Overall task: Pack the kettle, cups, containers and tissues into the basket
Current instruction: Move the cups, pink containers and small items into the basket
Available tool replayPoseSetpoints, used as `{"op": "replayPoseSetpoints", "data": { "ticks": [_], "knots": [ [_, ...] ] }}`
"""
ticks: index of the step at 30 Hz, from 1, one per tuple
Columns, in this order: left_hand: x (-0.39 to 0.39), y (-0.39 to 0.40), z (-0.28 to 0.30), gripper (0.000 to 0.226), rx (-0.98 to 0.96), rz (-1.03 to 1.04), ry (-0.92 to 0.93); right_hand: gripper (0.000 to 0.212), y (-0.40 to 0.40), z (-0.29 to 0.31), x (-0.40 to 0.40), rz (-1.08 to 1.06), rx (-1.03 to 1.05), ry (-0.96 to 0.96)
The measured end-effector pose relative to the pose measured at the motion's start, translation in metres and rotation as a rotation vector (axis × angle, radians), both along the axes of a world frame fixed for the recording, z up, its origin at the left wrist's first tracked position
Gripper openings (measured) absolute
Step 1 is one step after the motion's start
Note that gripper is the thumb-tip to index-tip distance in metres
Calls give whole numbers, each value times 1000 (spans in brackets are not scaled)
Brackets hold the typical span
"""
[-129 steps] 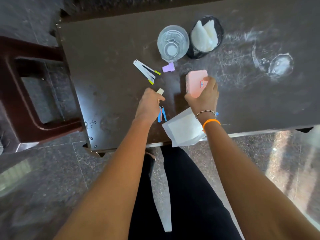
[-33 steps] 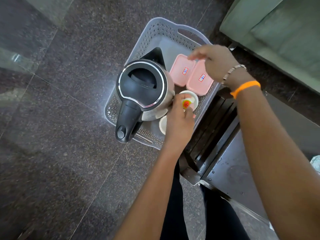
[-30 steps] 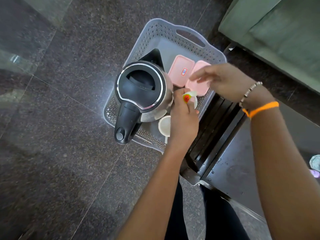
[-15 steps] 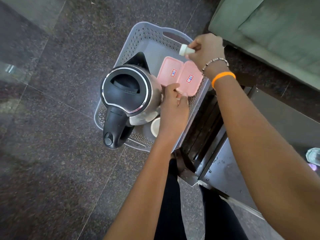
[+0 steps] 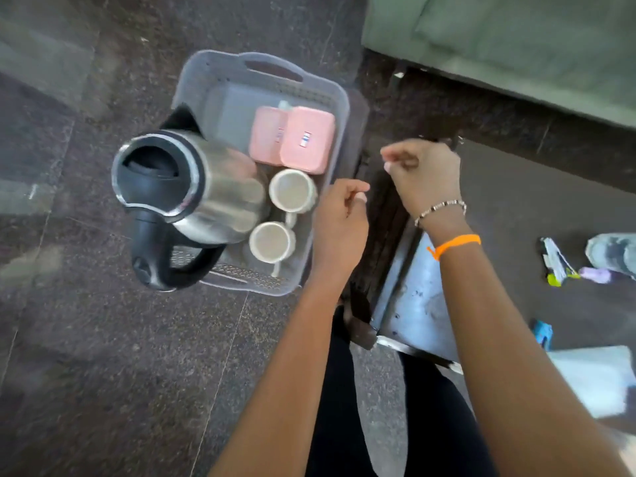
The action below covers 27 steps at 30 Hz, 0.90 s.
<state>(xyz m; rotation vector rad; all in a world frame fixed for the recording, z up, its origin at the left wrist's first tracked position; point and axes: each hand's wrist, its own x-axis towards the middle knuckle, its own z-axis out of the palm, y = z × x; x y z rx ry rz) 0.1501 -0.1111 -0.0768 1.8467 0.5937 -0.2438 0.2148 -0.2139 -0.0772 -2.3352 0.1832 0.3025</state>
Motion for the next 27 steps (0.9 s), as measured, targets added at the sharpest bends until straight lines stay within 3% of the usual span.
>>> {"op": "replayPoseSetpoints", "data": {
  "ticks": [9,17,24,27],
  "knots": [
    [-67,-146,-21,20,-21,-358,238,21,-179,-39,-137,-249,8,306],
    [-89,-259,-59,24,48,-634,373,19,-305,-81,-198,-462,-48,393],
    [-116,-311,-95,32,88,-734,599,51,-338,-130,-233,-251,-166,580],
    [-131,-315,-104,32,115,-734,664,45,-338,-141,-235,-82,-199,603]
  ]
}}
